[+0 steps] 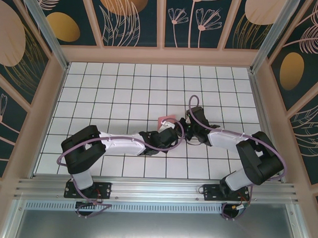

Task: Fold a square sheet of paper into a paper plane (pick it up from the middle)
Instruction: Fourth fold the wing at the center of the table.

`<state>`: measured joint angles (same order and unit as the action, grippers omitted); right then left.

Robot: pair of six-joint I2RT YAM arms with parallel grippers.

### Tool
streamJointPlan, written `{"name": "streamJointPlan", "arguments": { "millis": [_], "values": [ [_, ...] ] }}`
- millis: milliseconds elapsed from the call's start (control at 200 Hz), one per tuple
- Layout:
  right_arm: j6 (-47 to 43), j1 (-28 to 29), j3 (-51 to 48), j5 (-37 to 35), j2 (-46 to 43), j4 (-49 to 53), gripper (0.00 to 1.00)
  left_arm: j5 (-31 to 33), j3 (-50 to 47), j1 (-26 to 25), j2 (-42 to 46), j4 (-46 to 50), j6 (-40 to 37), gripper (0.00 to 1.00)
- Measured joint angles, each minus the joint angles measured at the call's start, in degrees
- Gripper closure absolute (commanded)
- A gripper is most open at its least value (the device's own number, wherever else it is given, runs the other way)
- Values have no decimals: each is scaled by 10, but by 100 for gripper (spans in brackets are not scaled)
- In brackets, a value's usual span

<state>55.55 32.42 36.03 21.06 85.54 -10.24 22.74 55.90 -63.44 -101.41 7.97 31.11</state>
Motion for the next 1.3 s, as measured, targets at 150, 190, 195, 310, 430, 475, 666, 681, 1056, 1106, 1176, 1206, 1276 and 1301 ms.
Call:
{"name": "streamJointPlan", "arguments": {
  "millis": [150,190,195,310,430,475,666,681,1056,1106,1176,1206,1276,1301],
  "values": [
    [-16,5,2,-1,-3,9,77,-16,-30,2,11,-24,9,100],
    [-24,5,3,-1,-8,14,76,-25,-40,4,17,-32,12,100],
    [-27,5,3,-1,-9,15,76,-27,-42,5,18,-35,12,100],
    [-48,4,4,-6,-39,32,65,-64,-83,23,54,-69,26,100],
    [-73,-2,4,-12,-77,50,60,-116,-122,58,93,-118,39,100],
    [-79,-3,4,-15,-89,55,60,-135,-133,70,103,-136,44,99],
    [-103,-5,3,-9,-100,63,75,-207,-170,104,116,-202,65,100],
    [-105,-5,3,-7,-99,62,77,-212,-173,106,116,-208,67,100],
    [-124,-3,15,35,18,62,92,-273,-236,141,116,-304,123,100],
    [-127,-1,27,39,35,62,93,-276,-245,145,116,-314,131,100],
    [-131,5,44,45,58,59,94,-281,-254,149,116,-323,139,100],
    [-133,8,50,46,67,57,94,-283,-257,151,116,-327,142,100],
    [-133,14,60,47,80,53,94,-284,-261,152,116,-336,147,100],
    [-133,15,64,49,85,53,94,-285,-263,153,116,-340,149,100]
  ]
}}
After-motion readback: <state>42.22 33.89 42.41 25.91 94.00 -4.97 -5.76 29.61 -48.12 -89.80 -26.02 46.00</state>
